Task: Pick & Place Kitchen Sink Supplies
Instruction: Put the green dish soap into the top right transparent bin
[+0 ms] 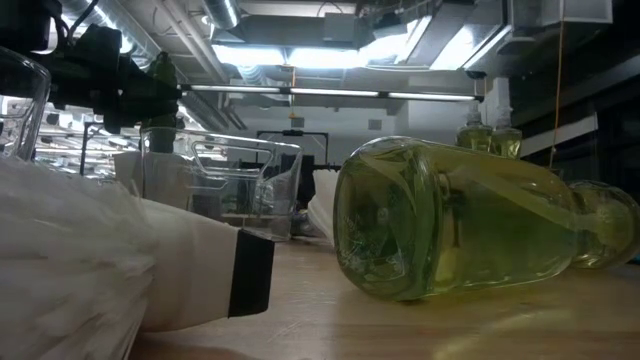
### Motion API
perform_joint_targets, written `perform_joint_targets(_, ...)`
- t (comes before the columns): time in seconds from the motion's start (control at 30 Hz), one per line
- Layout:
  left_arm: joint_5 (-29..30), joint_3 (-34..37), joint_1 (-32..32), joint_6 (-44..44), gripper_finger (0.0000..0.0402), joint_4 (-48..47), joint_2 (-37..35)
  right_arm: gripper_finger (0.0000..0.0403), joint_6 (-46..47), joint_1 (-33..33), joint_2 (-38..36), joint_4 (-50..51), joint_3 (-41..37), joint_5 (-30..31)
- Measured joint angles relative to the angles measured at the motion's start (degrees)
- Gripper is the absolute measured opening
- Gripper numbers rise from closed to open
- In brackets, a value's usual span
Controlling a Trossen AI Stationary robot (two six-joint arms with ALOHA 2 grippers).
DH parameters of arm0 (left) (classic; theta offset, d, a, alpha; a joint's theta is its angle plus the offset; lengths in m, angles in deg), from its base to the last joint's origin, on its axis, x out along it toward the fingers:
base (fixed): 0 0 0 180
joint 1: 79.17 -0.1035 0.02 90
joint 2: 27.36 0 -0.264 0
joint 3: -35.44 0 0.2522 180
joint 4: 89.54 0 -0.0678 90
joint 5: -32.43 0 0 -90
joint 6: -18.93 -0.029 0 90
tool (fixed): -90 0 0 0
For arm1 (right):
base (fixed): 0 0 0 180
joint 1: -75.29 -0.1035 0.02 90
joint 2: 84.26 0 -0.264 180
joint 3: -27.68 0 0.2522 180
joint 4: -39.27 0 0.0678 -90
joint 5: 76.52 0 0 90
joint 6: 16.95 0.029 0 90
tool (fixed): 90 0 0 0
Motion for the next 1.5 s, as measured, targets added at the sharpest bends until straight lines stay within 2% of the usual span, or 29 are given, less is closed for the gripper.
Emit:
perform_joint_targets(0.07,0.00,0.01,-0.01,0.02,0.0191,0.00,0.00,0.0316,0.86,-3.43,1.48,3.53,1.19,-1.18)
perform_joint_targets(0.17,0.00,0.00,0.01,0.00,0.0191,0.00,-0.02,0.0316,7.39,-7.79,3.08,5.82,1.58,-2.32)
perform_joint_targets(0.27,-0.01,0.00,0.00,0.00,0.0190,0.00,-0.01,0.0316,19.24,-11.13,4.31,7.22,1.60,-2.32)
perform_joint_targets(0.4,0.00,0.01,0.01,0.02,0.0191,0.00,-0.02,0.0316,39.40,-13.30,5.51,12.39,1.62,-4.24)
perform_joint_targets(0.5,0.00,0.00,-0.01,0.00,0.0191,0.00,-0.01,0.0316,55.02,-13.42,6.28,18.67,1.62,-9.42)
perform_joint_targets(0.6,0.00,0.01,0.01,0.00,0.0190,0.00,-0.02,0.0316,60.11,-13.41,7.54,25.37,1.62,-16.62)
perform_joint_targets(0.67,0.00,0.00,0.00,0.00,0.0190,0.00,0.00,0.0316,57.45,-13.42,8.72,29.76,1.62,-20.10)
perform_joint_targets(0.73,0.00,-0.01,0.00,0.00,0.0190,0.00,-0.01,0.0316,50.46,-13.42,10.20,33.75,1.60,-22.08)
perform_joint_targets(0.9,0.00,-0.01,0.01,0.00,0.0191,0.00,-0.01,0.0316,27.03,-13.95,14.90,36.64,-0.47,-23.18)
perform_joint_targets(1.0,0.00,-0.01,-0.01,0.02,0.0190,0.00,-0.02,0.0316,18.08,-13.99,18.27,36.34,-2.93,-23.19)
perform_joint_targets(1.23,0.00,0.00,-0.01,0.01,0.0191,0.00,-0.01,0.0316,11.33,-13.03,25.18,35.42,-10.10,-23.41)
perform_joint_targets(1.5,0.00,-0.01,-0.01,0.02,0.0190,0.00,-0.02,0.0316,11.79,-10.27,26.56,24.59,-16.98,-27.34)
